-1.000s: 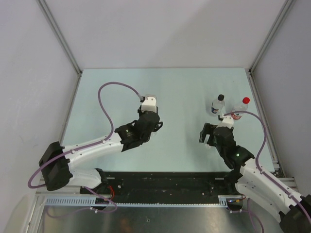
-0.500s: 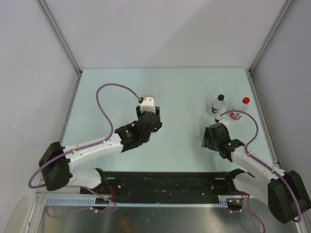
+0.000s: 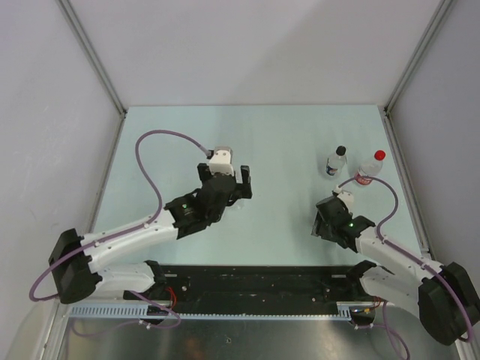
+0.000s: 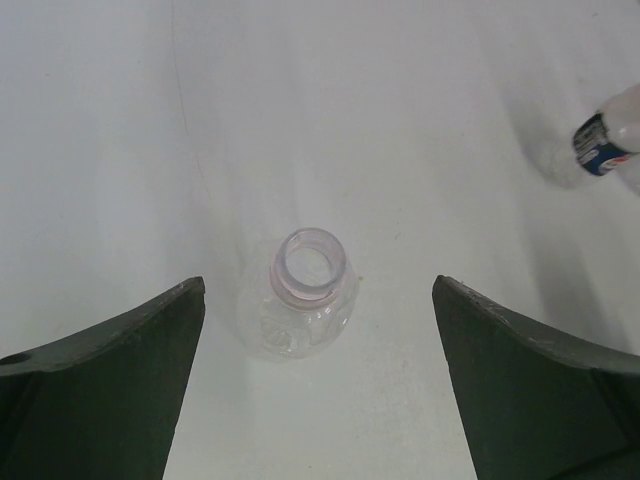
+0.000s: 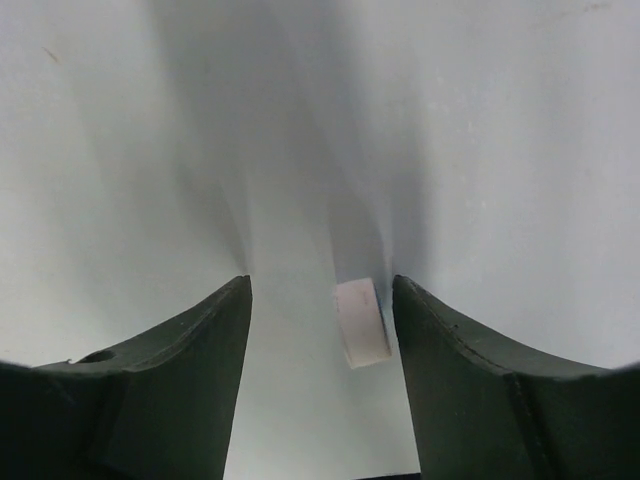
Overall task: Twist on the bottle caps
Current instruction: Pick up the bottle cap from the center of the board.
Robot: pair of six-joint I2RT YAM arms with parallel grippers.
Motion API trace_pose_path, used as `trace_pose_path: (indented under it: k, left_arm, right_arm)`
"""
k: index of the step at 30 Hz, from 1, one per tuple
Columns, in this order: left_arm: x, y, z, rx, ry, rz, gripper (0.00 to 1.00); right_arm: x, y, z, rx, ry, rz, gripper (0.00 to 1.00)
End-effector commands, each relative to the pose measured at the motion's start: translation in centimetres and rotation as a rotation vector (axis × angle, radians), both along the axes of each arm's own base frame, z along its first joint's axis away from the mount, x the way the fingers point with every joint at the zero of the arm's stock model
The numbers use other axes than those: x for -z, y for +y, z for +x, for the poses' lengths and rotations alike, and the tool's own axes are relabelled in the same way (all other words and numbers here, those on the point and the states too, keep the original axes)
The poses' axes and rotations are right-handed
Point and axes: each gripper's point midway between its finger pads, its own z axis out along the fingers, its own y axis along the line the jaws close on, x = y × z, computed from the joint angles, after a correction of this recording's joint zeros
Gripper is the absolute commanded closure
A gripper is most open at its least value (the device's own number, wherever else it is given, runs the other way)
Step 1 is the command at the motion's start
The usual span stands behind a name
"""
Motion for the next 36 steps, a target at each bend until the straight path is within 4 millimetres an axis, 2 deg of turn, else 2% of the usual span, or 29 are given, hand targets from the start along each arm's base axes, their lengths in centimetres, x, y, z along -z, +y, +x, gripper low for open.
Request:
trace_pose_path:
  k: [1, 4, 7, 10, 14, 18, 21, 24, 27, 29, 30, 36]
  left_arm:
    - [-3.1, 0.3, -0.7, 0.03, -0.048, -0.102, 0.01]
    - [-4.4, 0.8, -1.4, 0.049, -0.066, -0.146, 0.01]
    - [-5.4, 1.5, -2.1, 0.057, -0.083, -0.187, 0.01]
    - [-6.4, 2.0, -3.0, 0.082, -0.098, -0.236, 0.0]
    - [-7.5, 2.1, -4.5, 0.154, -0.107, -0.293, 0.01]
    - [-8.0, -0.2, -6.9, 0.383, -0.115, -0.263, 0.01]
    - [-7.8, -3.8, -11.0, 0.735, -0.12, -0.219, 0.0]
    - [-7.1, -6.6, -16.3, 1.084, -0.12, -0.2, 0.01]
    - [-5.5, -7.9, -19.1, 1.236, -0.159, -0.118, 0.01]
    - [-4.5, -8.7, -19.6, 1.256, -0.178, -0.057, 0.01]
    - [-3.9, -9.1, -19.3, 1.24, -0.187, -0.017, 0.01]
    - [0.6, -12.2, -18.0, 1.261, -0.169, 0.192, 0.01]
  right_arm:
    - [0.0, -0.5, -0.6, 0.078, 0.031, -0.044, 0.39]
    - [0.4, -0.8, -0.8, 0.096, 0.034, -0.084, 0.46]
    - [0.6, -0.7, -0.6, 0.096, 0.028, -0.092, 0.62]
    - [0.6, -0.2, -0.8, 0.076, 0.035, -0.084, 0.66]
    - [0.5, 0.3, -1.3, 0.053, 0.042, -0.069, 0.78]
    - [-0.5, 2.4, -1.0, -0.02, 0.005, 0.014, 0.81]
    - [-2.7, 5.9, -0.5, -0.144, -0.045, 0.186, 0.82]
    - [-6.2, 9.7, -1.1, -0.316, -0.1, 0.388, 0.83]
    - [-10.1, 12.2, -2.3, -0.454, -0.148, 0.549, 0.83]
    - [-12.0, 13.2, -3.3, -0.515, -0.149, 0.627, 0.83]
    - [-12.7, 13.5, -3.7, -0.53, -0.136, 0.655, 0.83]
    - [-14.1, 14.8, -5.5, -0.551, 0.035, 0.719, 0.85]
